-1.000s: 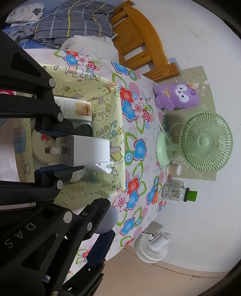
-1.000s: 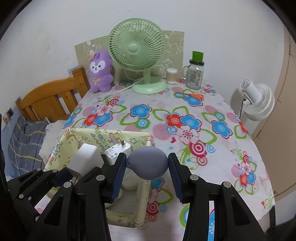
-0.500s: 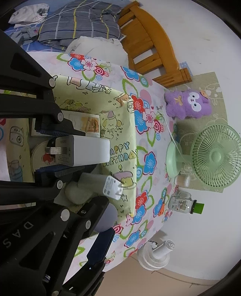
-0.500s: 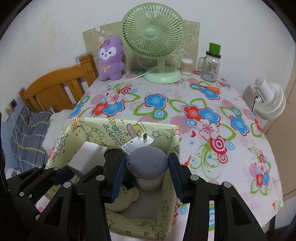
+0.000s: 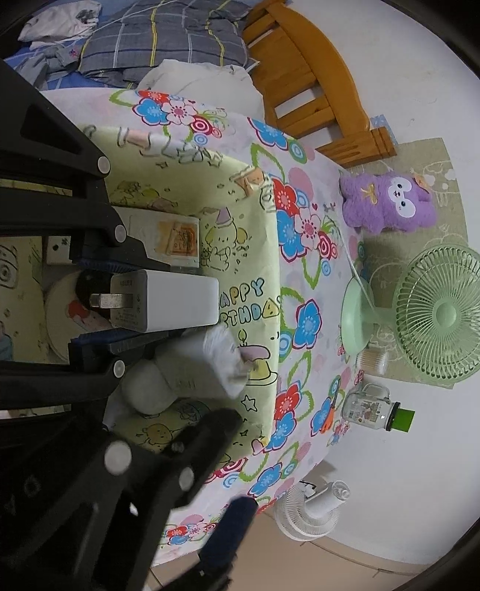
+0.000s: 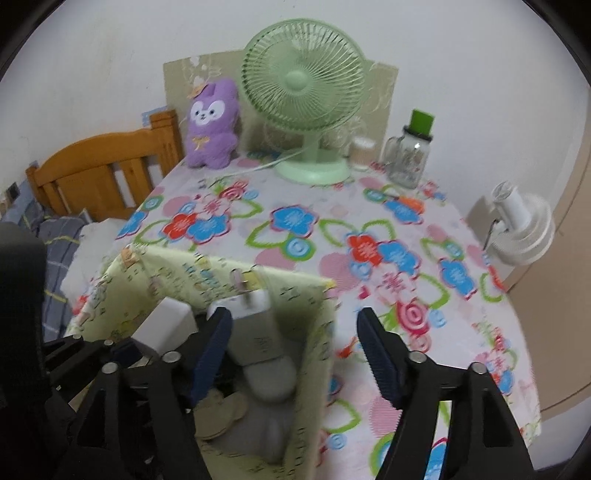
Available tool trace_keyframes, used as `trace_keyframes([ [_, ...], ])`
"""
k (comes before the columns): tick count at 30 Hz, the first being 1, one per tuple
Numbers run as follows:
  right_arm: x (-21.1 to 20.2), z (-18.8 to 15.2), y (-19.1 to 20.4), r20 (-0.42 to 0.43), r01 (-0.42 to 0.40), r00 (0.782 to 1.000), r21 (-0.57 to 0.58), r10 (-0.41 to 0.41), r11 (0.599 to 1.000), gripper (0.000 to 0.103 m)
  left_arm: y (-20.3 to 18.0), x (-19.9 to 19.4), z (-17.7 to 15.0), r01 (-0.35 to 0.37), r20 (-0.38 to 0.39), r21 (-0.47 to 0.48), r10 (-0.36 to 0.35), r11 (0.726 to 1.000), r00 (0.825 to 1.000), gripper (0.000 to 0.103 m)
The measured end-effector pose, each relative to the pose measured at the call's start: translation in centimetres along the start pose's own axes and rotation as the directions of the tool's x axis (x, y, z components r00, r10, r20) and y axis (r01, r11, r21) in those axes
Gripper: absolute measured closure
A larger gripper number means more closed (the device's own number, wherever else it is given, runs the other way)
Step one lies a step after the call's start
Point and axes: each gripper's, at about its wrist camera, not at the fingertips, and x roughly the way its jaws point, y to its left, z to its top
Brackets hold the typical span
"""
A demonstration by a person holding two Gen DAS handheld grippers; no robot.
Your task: Organize rigid objects
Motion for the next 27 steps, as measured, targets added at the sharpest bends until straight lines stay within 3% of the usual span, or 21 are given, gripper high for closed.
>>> trace_keyframes([
  [3,0.4,0.1,-0.8,-0.018,0.008,1.000,0.016,-0.007,1.000,0.027,-0.6,0.2,0.1,-0.003,0.008,0.017,0.003,1.000,1.000,0.067],
  [6,0.7,-0.1,-1.3,-0.031,0.006,0.999,0.030,-0.005,1.000,0.027,-1.2,-0.1,0.2,-0.015,0.039,0.030,0.014,0.999,0.999,0.048],
  [8,0.6,-0.2,-1.6,-0.032,0.010,0.999,0.032,-0.009,0.999,0.027,-1.2,-0.3,0.3,-0.012,0.047,0.024,0.011,1.000,0.999,0.030],
  [19,-1.5,-1.0,-4.1,-0.011,0.012,1.000,0.082,-0.012,0.997,0.027,-2.9,-2.7,0.3,-0.030,0.106,0.037,0.026,0.999,0.994,0.015],
  [27,-3.7,-1.5,-6.0,0.019,0.019,1.000,0.107,-0.021,0.994,0.027,-4.5,-4.8,0.0,-0.039,0.141,0.043,0.033,0.998,0.989,0.011],
])
